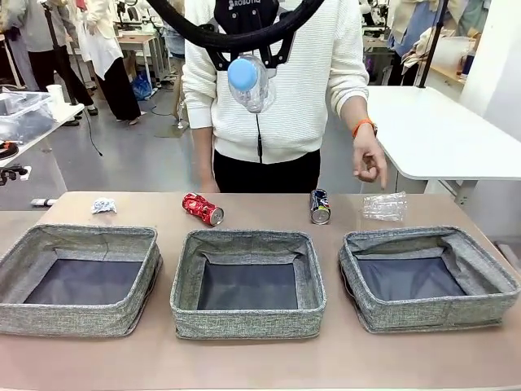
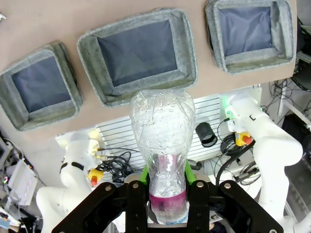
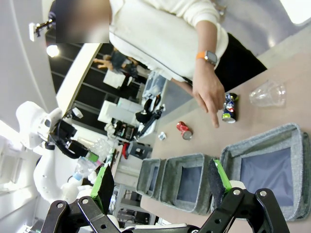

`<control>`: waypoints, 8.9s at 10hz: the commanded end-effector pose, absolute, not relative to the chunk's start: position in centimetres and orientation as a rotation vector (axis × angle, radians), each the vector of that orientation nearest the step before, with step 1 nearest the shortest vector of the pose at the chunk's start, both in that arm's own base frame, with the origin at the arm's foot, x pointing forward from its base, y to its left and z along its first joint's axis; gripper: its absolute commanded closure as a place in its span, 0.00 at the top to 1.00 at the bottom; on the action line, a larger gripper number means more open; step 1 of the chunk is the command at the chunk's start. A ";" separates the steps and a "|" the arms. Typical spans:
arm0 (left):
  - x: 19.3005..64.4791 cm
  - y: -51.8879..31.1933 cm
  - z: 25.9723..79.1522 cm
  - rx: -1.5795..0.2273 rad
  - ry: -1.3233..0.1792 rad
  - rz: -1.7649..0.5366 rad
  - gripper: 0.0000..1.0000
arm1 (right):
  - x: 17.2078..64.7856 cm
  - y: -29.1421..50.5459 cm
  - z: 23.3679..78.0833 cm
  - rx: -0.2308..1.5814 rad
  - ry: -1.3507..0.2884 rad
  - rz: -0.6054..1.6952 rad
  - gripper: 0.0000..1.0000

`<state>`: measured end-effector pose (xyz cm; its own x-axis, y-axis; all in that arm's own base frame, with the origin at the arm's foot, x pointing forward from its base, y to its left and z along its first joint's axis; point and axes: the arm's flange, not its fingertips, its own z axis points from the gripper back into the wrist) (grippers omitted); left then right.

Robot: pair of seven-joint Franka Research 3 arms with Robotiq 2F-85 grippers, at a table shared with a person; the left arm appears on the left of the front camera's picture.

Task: Sort the waste into the appropriate baskets.
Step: Place the picked waste into the Fabric basket indicated by the person, then pick up the waste item pointed out by the person.

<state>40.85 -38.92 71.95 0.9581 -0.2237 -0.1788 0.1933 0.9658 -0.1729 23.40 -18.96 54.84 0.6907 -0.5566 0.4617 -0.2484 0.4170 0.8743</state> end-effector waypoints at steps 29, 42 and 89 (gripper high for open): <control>37.0 -58.5 44.7 -0.476 -0.320 -0.383 0.82 | 16.7 -25.5 56.1 1.024 -0.919 -0.331 1.00; 37.4 -40.2 54.9 -0.461 -0.037 -0.316 1.00 | 21.9 -18.8 53.7 1.149 -0.665 -0.170 1.00; 22.4 9.8 54.0 -1.274 -0.311 -0.008 1.00 | 38.7 1.7 52.4 -0.082 -0.237 0.817 1.00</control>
